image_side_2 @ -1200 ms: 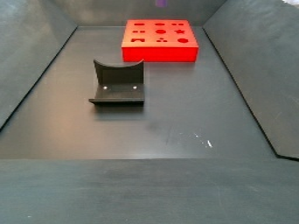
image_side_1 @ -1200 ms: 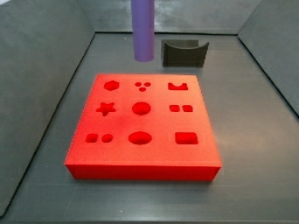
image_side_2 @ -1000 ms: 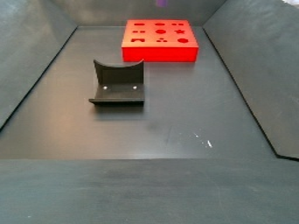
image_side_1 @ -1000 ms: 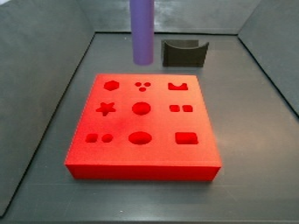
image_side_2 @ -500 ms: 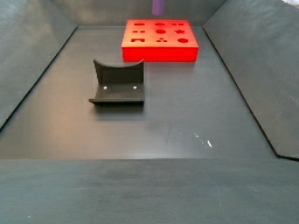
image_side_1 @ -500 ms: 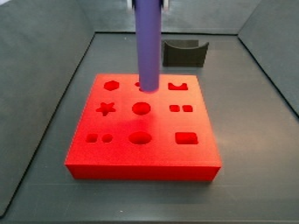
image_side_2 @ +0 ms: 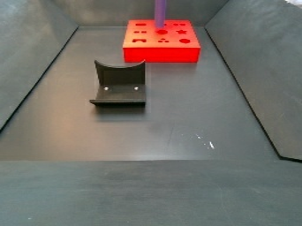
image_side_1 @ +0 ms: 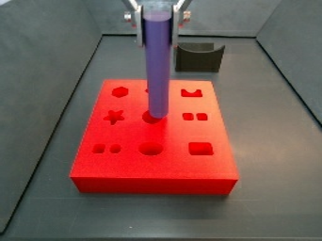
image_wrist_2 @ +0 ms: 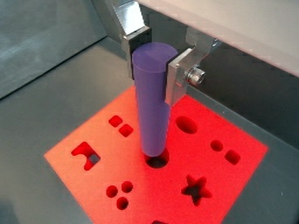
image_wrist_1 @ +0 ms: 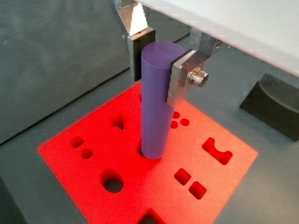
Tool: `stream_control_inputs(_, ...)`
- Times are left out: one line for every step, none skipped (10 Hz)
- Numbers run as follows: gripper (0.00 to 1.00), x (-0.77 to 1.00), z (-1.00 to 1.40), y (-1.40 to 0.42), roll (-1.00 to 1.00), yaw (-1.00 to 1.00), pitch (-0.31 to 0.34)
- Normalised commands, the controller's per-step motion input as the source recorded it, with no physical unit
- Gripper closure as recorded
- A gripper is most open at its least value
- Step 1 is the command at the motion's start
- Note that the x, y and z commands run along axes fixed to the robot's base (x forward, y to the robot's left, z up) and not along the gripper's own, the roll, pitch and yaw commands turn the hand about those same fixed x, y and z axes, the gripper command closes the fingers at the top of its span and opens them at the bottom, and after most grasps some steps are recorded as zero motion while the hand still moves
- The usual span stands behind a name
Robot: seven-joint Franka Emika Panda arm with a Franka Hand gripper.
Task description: Insert the round object.
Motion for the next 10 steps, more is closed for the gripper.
stream_control_inputs(1.0, -0.06, -0.27, 0.1, -0.04, -0.16, -0.051)
stream_control_inputs(1.0, -0.11, -0.23, 0.0, -0.02, -0.14, -0.057)
stream_control_inputs(1.0, -0.09, -0.2, 0.0, 0.0, -0.08, -0.05)
stream_control_inputs(1.0, -0.03, -0.19, 0.0, 0.0, -0.05, -0.063)
stream_control_inputs(1.0, 0.0, -0.21, 0.0, -0.01, -0.03, -0.08)
stream_control_inputs(1.0, 0.12, -0.28, -0.03, 0.0, -0.03, -0.116)
stream_control_inputs(1.0, 0.3, -0.39, 0.0, 0.02, -0.1, -0.069)
stream_control_inputs(1.0, 0.38, -0.51, 0.0, 0.07, -0.03, -0.013)
stream_control_inputs(1.0, 0.29, -0.54, 0.09, 0.09, 0.0, 0.0)
stream_control_inputs(1.0, 0.21, -0.53, 0.09, 0.11, 0.0, 0.0)
